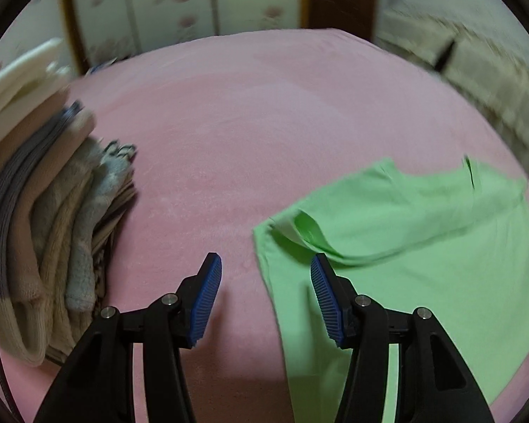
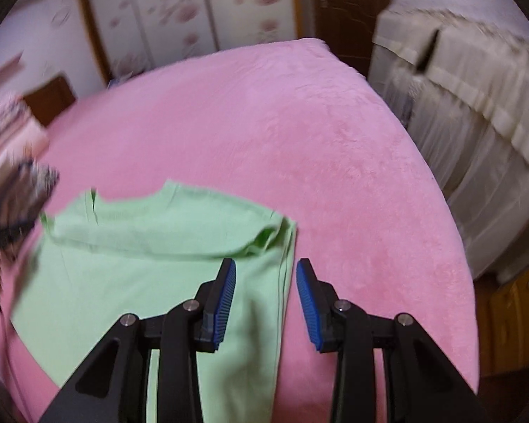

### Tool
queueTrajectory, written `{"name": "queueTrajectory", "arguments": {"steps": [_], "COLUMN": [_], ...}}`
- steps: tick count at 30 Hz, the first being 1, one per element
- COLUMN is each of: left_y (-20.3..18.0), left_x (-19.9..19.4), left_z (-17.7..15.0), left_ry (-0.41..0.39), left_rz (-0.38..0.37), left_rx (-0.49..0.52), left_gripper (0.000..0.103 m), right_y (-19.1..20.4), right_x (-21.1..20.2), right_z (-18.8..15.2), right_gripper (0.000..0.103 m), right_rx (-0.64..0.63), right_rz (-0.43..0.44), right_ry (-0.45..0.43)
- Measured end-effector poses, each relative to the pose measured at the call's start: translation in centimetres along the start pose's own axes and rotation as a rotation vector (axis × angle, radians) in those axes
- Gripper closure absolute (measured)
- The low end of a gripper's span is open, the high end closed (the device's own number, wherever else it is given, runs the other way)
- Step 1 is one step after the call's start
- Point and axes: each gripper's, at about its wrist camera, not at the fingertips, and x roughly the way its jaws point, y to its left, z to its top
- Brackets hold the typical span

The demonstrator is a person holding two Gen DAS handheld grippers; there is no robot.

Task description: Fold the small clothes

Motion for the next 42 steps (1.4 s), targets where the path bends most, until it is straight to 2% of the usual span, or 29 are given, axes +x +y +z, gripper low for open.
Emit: {"name": "queueTrajectory", "arguments": {"steps": [4,6,9,12,16,25,28,35,39,42], "left_y": [-3.0,-5.1,-7.0,-7.9,-7.8,-5.2,-4.1,-1.3,0.2,0.2], "left_x": [0.4,1.1,2.8,4.1,5.1,8.1,8.6,8.1,6.3,4.2], "left_z": [-0.1,-0.3,-0.5,-0.2,1.1,4.9,5.7,6.2,5.3,4.1], "left_ry": [-0.002,-0.004,0.041,0.039,0.027,0.015,0.018,0.01,0.0,-0.028], "left_rz": [0.0,0.027,0.029,0.041,0.042,0.13,0.151,0.174,0.135,0.056], "left_rx": [0.144,0.245,0.311,0.325,0.25,0.01,-0.045,-0.179,-0.225,-0.251], "left_gripper": [0.052,0.052,0.052,0.052,0.051,0.049,0.043,0.043,0.043,0.043], "right_y": [1.9,2.7,4.0,4.9,5.3,4.0,3.0,2.0,1.3,0.6], "right_x": [0.6,1.3,2.6,4.1,6.8,9.7,9.8,7.0,5.2,4.2], "right_z": [-0.9,-1.1,-0.8,-0.4,0.9,5.5,6.3,7.0,6.7,6.0], "right_gripper": [0.067,0.067,0.067,0.069,0.073,0.073,0.073,0.073,0.073,0.073], "right_rx": [-0.086,-0.116,-0.162,-0.187,-0.171,-0.004,0.058,0.141,0.16,0.167], "right_rz": [0.017,0.018,0.013,0.011,-0.001,-0.092,-0.105,0.005,0.092,0.146], "right_ry": [0.018,0.03,0.047,0.075,0.099,0.015,-0.003,-0.072,-0.078,-0.071]}}
